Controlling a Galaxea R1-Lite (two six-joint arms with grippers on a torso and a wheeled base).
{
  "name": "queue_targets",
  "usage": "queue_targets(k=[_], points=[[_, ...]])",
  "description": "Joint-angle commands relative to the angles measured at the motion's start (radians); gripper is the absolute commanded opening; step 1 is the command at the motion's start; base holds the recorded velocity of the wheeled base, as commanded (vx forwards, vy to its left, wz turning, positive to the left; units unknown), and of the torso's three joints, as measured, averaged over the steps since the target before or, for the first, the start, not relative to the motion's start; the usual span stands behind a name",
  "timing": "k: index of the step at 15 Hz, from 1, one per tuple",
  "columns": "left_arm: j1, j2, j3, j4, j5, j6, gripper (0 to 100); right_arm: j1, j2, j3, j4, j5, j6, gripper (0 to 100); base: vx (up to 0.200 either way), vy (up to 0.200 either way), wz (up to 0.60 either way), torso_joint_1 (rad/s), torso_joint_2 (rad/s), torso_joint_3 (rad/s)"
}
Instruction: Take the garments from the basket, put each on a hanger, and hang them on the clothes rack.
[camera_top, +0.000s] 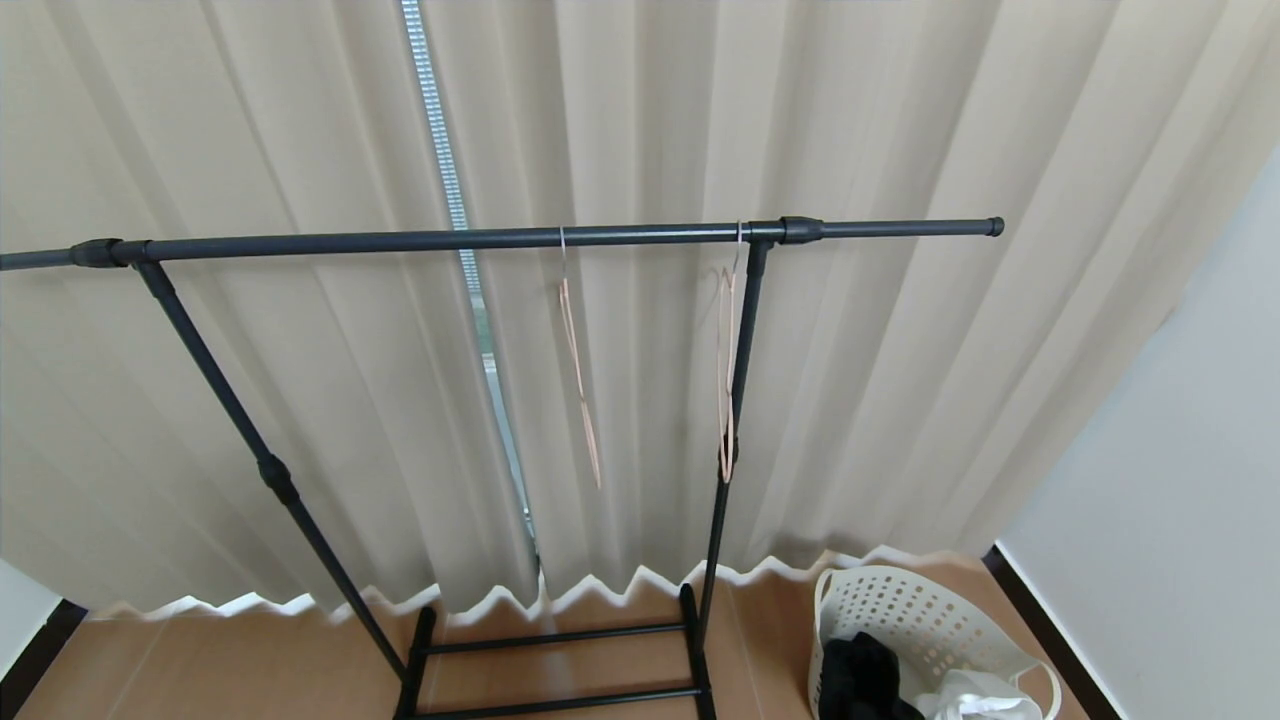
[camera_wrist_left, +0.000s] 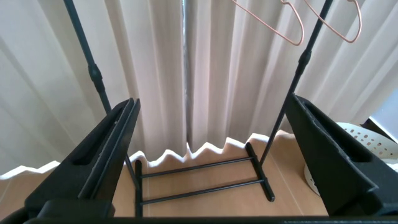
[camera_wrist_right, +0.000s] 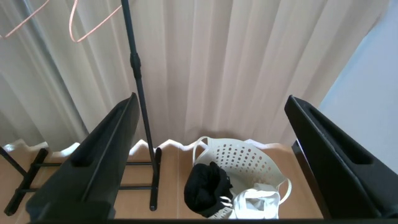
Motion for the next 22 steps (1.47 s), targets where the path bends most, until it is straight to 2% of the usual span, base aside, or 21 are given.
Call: queue_targets(k=[1,22], points=[[0.0,0.001,0.0,0.0,0.0,0.0,100,0.0,0.001,-0.002,0.002,0.006,-0.001,100,0.0,0.0,0.0,0.0,0.0,0.0],[0.002,0.001,0.0,0.001,-0.002,-0.011,100,0.0,0.001,-0.005,0.011,0.027,-0.018,100,0.0,0.0,0.0,-0.01,0.02,0.012]])
